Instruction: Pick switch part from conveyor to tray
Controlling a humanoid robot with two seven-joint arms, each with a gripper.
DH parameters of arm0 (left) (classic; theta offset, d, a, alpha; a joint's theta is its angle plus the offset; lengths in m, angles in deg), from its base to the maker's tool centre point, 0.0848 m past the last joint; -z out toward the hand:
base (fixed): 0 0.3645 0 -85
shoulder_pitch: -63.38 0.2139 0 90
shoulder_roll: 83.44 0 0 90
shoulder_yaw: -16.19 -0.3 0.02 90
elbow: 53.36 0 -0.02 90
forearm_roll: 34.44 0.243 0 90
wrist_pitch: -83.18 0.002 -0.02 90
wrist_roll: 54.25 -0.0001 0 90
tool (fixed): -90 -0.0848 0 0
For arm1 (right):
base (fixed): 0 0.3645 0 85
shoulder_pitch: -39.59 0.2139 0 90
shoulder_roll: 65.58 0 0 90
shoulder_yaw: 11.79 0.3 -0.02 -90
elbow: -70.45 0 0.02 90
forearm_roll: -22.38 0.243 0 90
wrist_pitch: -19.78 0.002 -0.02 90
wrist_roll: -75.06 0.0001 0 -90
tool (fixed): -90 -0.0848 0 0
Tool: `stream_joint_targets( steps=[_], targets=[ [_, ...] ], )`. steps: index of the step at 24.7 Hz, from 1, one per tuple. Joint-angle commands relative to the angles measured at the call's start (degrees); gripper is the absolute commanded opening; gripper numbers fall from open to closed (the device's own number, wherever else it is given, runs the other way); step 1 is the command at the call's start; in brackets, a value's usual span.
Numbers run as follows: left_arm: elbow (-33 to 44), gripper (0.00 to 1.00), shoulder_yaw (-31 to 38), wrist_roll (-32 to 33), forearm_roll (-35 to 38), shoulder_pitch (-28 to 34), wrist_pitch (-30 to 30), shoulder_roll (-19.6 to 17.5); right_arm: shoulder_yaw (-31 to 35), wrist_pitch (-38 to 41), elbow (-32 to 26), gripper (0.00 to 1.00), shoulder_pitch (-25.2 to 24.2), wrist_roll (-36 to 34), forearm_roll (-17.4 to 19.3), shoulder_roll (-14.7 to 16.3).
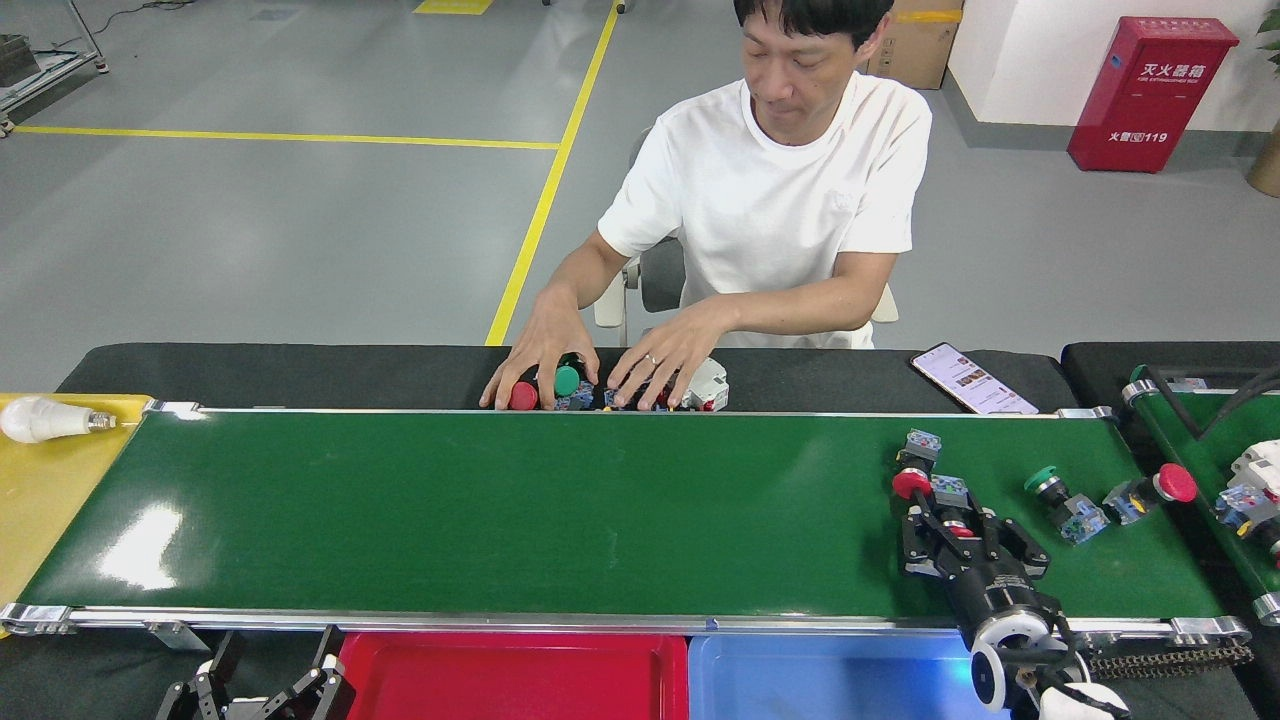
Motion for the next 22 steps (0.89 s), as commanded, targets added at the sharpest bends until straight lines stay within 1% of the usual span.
stream_joint_targets(
  steps=[1, 3, 6, 9, 12, 14, 16, 18, 19, 20, 21, 22],
  targets=[
    [0.69, 1.0, 0.03, -0.44, -0.14, -0.2, -0.14, -0.24, 0.09, 0.99, -0.99, 0.03, 0.9, 0.49, 0.23, -0.13],
    [0.69, 1.0, 0.03, -0.53, -0.14, -0.2, -0.05, -0.24, 0.09, 1.87, -2.3, 0.02, 0.64, 0.49, 0.23, -0.13],
    [0.69, 1.0, 0.03, -0.53, -0.14, -0.12, -0.14, -0.15, 0.09, 4.68, -7.23, 0.02, -1.56, 1.55, 0.4, -0.13],
    [0.78, 1.0, 0.12, -0.53, -0.23, 0.06, -0.14, 0.03, 0.09, 7.14, -17.5, 0.02, -8.14, 3.39, 0.4, -0.13],
    [0.78, 1.0, 0.12, -0.53, -0.23, 0.06, -0.14, 0.2, -1.14, 10.75, -24.8, 0.02, -13.6, 3.48, 0.32, -0.4],
    [0.78, 1.0, 0.12, -0.53, -0.23, 0.15, -0.14, 0.2, -4.48, 14.09, -26.21, 0.02, -14.48, 4.01, 0.05, -1.98],
    [0.69, 1.0, 0.2, -0.53, -0.23, 0.15, -0.14, 0.2, -8.88, 15.23, -26.3, 0.04, -14.04, 4.45, -0.48, -4.09],
    [0.78, 1.0, 0.12, -0.53, -0.23, 0.23, -0.14, 0.2, -14.06, 14.96, -26.21, 0.09, -13.69, 4.97, -3.02, -5.67],
    [0.78, 1.0, 0.12, -0.53, -0.23, 0.15, -0.14, 0.2, -15.82, 15.14, -26.03, 0.12, -13.6, 5.42, -4.25, -6.2],
    [0.78, 1.0, 0.03, -0.53, -0.23, 0.06, -0.14, 0.2, -18.19, 14.96, -25.68, 0.21, -13.6, 6.29, -5.84, -6.9],
    [0.78, 1.0, 0.03, -0.53, -0.23, -0.12, -0.14, 0.2, -20.57, 14.88, -25.16, 0.37, -13.6, 7.53, -7.51, -7.87],
    [0.69, 1.0, 0.12, -0.53, -0.23, -0.12, -0.14, 0.29, -22.06, 14.79, -24.45, 0.55, -13.6, 8.49, -8.91, -8.75]
  ],
)
